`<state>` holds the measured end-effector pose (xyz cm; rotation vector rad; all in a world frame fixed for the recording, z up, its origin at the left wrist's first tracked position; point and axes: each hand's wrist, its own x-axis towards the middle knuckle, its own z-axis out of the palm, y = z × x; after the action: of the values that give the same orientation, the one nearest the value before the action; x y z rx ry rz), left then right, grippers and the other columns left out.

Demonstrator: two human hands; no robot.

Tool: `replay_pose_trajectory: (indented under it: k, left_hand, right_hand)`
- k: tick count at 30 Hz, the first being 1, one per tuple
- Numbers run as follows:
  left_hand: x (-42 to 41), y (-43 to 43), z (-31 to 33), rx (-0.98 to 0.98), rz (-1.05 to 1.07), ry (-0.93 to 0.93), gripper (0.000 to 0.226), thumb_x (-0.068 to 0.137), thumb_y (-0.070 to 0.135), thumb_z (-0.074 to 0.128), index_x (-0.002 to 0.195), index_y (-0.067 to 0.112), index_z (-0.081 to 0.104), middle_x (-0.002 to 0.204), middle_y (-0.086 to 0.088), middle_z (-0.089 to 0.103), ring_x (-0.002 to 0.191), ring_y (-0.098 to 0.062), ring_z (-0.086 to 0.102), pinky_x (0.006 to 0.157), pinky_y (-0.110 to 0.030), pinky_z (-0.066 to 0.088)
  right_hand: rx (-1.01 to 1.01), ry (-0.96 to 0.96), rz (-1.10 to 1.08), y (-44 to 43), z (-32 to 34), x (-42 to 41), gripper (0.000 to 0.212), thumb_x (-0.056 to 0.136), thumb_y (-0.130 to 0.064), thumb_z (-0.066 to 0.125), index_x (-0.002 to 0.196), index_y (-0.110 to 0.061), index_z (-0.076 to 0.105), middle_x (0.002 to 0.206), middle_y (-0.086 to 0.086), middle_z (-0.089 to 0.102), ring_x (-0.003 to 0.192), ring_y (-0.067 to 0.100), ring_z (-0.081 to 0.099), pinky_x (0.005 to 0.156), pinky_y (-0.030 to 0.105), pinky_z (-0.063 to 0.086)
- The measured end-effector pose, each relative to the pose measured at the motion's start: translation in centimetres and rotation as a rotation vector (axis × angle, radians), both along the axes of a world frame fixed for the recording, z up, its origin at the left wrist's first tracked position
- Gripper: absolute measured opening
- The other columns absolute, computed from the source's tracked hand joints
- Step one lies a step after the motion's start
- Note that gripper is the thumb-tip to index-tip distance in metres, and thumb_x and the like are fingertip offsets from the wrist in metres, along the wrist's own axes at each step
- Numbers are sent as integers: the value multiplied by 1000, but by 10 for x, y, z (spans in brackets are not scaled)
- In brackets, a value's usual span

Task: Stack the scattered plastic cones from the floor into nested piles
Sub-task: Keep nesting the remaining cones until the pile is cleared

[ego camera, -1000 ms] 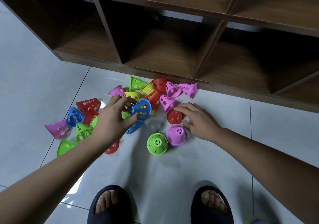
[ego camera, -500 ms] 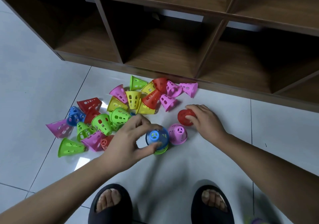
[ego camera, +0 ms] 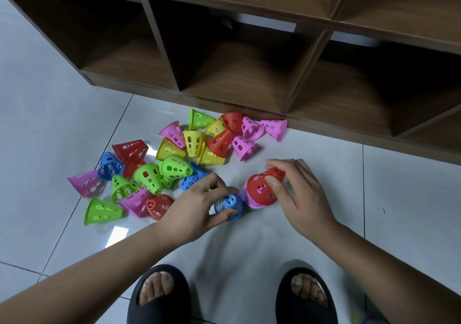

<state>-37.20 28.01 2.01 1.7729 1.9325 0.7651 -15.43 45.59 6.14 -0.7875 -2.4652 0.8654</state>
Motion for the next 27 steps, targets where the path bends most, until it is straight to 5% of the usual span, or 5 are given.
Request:
replay_pose_trajectory:
  k: [6,11,16,20,27]
  left_hand:
    - [-1,-2,0,20,-18,-6,38,99,47,74,133,33,61,112,19,41,95,2,46,82,-16,43]
    - [-22,0,8,-33,35,-71,43,104,60,60,136,31,65,120,17,55,107,0,58,92,-15,48]
    - [-56,4,2,-38,216,89,30,99,48,66,124,30,68,113,18,54,104,-4,53,80,-16,45]
    - [-78,-1,-8,-86,275,226,49,86,25,82,132,25,66,126,4,58,115,-21,55,90,-37,51]
    - [-104,-12,-28,-201,251,369,61,88,39,83,142,31,57,140,0,57,124,-29,55,99,-52,53]
  right_hand:
    - [117,-195,244,-6,-30,1,32,105,-32,64,135,-21,63,130,-11,62,118,20,54,100,38,50]
    - [67,-151,213,22,-23,-11,37,109,-40,52,133,-16,65,127,-5,64,120,20,56,105,35,46]
    - [164,-310,93,79,-43,-40,33,105,-30,61,135,-16,64,131,2,64,121,27,56,104,46,50]
    - [257,-534,49,113,-54,-58,48,100,-28,64,146,-18,54,147,5,54,132,30,50,108,45,46]
    - [308,-724,33,140,-69,-66,62,94,-29,70,150,-19,46,158,9,42,143,35,43,114,47,41]
